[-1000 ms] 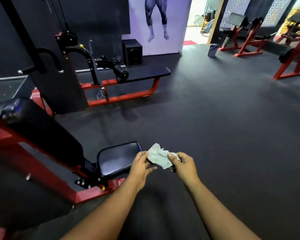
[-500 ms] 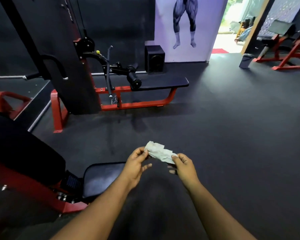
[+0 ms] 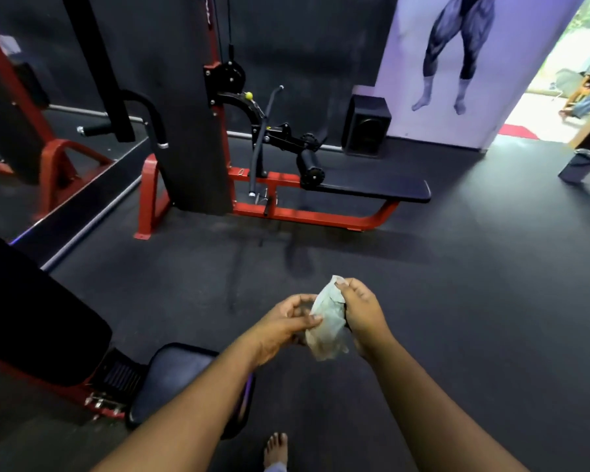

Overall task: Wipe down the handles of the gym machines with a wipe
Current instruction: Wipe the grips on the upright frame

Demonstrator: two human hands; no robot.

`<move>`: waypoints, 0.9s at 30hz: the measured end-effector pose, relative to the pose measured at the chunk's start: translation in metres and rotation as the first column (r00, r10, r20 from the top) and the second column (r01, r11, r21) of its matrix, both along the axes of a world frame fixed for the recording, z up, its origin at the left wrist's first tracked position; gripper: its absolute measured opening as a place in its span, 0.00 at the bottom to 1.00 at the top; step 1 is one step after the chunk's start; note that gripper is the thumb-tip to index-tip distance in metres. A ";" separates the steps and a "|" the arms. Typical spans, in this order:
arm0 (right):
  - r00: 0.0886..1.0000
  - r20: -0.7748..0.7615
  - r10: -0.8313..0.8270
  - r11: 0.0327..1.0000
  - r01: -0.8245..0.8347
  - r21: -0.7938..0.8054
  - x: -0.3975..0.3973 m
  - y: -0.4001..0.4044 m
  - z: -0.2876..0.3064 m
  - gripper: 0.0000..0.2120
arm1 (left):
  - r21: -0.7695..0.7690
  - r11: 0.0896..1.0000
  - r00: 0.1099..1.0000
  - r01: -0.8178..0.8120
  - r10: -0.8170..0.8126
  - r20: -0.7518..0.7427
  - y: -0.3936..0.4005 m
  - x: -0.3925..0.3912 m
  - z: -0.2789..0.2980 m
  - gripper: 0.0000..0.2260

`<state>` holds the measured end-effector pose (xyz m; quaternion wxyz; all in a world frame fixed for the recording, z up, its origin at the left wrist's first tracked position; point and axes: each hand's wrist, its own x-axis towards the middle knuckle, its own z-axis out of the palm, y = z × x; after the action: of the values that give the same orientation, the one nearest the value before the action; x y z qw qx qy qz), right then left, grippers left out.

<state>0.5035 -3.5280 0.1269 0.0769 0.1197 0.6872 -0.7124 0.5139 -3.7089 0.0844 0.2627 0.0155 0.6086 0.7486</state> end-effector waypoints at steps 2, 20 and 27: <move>1.000 0.030 0.006 0.999 -0.008 0.040 -0.036 -0.004 0.003 0.13 | -0.066 0.998 0.999 -0.009 0.006 -0.050 0.003 -0.033 0.001 0.16; 0.888 0.171 0.428 0.903 -0.412 -0.121 -0.275 -0.074 -0.049 0.09 | 0.014 0.649 0.639 -0.761 0.745 0.191 -0.042 -0.230 -0.016 0.10; 0.772 0.085 0.630 0.776 -0.628 -0.049 -0.374 -0.096 -0.044 0.20 | -0.192 0.466 0.486 -0.864 0.871 -0.073 -0.057 -0.279 -0.016 0.26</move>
<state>0.1295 -3.6237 0.0830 0.3448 -0.0832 0.6766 -0.6453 0.2353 -3.7657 0.0681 -0.1421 -0.3352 0.6002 0.7122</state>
